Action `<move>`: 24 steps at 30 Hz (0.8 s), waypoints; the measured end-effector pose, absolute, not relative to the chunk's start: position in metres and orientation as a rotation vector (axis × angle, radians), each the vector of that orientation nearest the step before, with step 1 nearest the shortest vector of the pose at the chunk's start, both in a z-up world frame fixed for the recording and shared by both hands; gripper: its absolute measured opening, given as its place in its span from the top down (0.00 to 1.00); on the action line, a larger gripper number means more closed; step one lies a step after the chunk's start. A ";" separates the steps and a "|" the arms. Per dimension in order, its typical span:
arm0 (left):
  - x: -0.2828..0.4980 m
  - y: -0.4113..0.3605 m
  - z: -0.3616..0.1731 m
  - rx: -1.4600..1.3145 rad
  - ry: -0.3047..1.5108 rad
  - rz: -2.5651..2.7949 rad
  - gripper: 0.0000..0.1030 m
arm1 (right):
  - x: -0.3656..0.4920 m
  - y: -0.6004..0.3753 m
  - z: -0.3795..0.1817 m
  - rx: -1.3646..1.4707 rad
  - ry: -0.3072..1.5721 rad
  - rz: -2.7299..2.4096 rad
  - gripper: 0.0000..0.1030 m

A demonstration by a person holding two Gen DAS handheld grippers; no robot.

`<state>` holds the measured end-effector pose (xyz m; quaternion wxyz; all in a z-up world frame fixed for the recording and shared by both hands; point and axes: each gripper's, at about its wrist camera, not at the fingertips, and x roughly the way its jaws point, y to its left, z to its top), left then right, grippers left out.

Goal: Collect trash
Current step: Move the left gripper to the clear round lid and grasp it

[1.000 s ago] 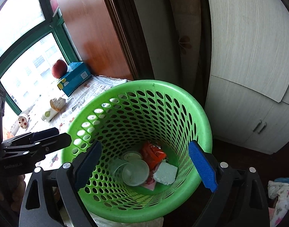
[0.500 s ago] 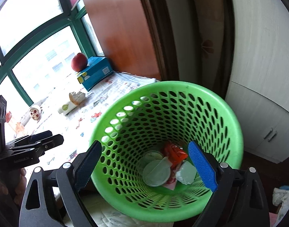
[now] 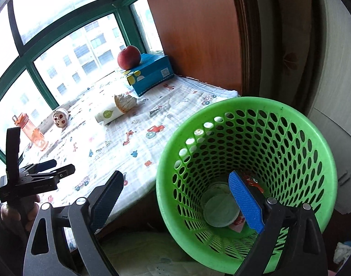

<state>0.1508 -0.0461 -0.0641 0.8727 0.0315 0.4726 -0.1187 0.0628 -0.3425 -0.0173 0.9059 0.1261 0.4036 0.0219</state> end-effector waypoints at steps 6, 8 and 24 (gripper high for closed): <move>0.160 -0.017 -0.091 0.054 1.055 -0.230 0.06 | 0.072 -0.320 -0.021 0.235 0.853 0.089 0.13; 0.163 -0.012 -0.097 0.049 1.068 -0.224 0.06 | 0.075 -0.314 -0.022 0.226 0.861 0.099 0.13; 0.179 -0.007 -0.119 0.069 1.101 -0.208 0.06 | 0.097 -0.280 -0.031 0.177 0.902 0.162 0.13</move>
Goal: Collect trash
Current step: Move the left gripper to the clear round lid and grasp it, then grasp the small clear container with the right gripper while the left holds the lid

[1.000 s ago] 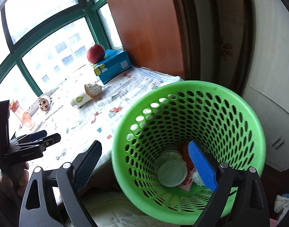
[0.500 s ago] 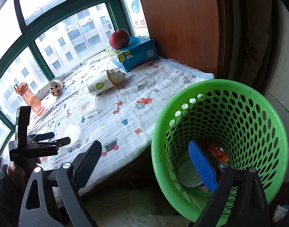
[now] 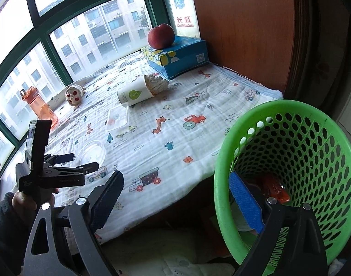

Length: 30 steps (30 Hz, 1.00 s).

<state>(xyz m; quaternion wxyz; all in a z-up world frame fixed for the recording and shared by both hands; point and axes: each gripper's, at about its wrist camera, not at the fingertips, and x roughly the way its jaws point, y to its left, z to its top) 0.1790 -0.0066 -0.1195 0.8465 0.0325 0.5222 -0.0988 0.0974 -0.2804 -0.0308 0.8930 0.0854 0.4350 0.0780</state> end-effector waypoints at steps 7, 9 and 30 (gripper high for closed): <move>0.180 -0.006 -0.122 0.063 1.091 -0.229 0.12 | 0.106 -0.269 -0.035 0.156 0.919 0.184 0.13; 0.180 -0.005 -0.120 0.058 1.085 -0.229 0.12 | 0.110 -0.266 -0.035 0.148 0.922 0.191 0.13; 0.168 0.050 -0.064 -0.047 0.978 -0.154 0.12 | 0.200 -0.173 -0.056 0.076 0.983 0.369 0.24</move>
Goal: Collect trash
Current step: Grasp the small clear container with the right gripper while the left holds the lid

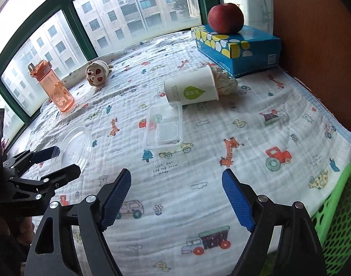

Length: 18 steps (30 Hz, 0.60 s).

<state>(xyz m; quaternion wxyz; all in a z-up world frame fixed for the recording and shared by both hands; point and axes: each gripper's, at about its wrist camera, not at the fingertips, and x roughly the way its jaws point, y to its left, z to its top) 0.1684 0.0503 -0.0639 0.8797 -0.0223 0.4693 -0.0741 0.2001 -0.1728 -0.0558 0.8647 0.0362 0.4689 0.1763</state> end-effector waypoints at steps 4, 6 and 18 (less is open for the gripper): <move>0.170 0.059 -0.062 -0.073 0.979 -0.149 0.12 | 0.222 -0.157 -0.063 0.055 0.997 0.386 0.26; 0.170 0.061 -0.062 -0.075 0.978 -0.149 0.13 | 0.233 -0.150 -0.068 0.038 1.010 0.381 0.29; 0.174 0.075 -0.071 -0.114 1.006 -0.132 0.13 | 0.279 -0.118 -0.096 -0.009 1.066 0.372 0.38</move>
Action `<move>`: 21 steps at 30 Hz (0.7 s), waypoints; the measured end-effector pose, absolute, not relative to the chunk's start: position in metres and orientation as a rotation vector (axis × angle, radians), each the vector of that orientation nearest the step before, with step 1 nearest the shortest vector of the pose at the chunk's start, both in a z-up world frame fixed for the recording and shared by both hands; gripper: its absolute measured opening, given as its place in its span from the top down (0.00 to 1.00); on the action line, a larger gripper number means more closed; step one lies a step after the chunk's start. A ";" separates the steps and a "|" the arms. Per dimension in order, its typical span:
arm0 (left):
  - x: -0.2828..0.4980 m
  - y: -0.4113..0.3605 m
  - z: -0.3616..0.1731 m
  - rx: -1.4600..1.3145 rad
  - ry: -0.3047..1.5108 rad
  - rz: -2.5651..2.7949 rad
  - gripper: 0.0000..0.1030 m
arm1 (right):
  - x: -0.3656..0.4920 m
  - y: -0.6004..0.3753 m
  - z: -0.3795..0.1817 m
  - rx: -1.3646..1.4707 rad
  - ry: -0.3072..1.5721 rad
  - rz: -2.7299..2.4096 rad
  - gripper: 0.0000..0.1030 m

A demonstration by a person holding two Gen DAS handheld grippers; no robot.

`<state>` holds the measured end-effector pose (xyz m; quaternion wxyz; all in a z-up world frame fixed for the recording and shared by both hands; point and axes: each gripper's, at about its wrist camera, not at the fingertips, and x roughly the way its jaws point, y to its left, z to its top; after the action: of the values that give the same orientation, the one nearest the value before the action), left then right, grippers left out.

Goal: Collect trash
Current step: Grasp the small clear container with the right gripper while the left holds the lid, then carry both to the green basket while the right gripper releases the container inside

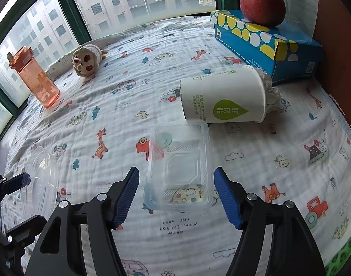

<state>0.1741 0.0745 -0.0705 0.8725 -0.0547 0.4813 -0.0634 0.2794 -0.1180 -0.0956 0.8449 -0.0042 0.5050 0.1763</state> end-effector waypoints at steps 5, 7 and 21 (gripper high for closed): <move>0.175 0.076 -0.072 -0.121 1.010 -0.131 0.13 | 0.281 -0.115 -0.100 -0.017 1.069 0.368 0.45; 0.174 0.075 -0.072 -0.125 1.011 -0.130 0.13 | 0.276 -0.116 -0.097 -0.022 1.061 0.371 0.46; 0.158 0.052 -0.056 -0.103 0.985 -0.157 0.13 | 0.214 -0.158 -0.058 0.025 1.000 0.347 0.46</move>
<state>0.1578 0.0518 -0.0557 0.8770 -0.0495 0.4720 -0.0754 0.2136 -0.1583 -0.0584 0.8630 0.0119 0.4772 0.1656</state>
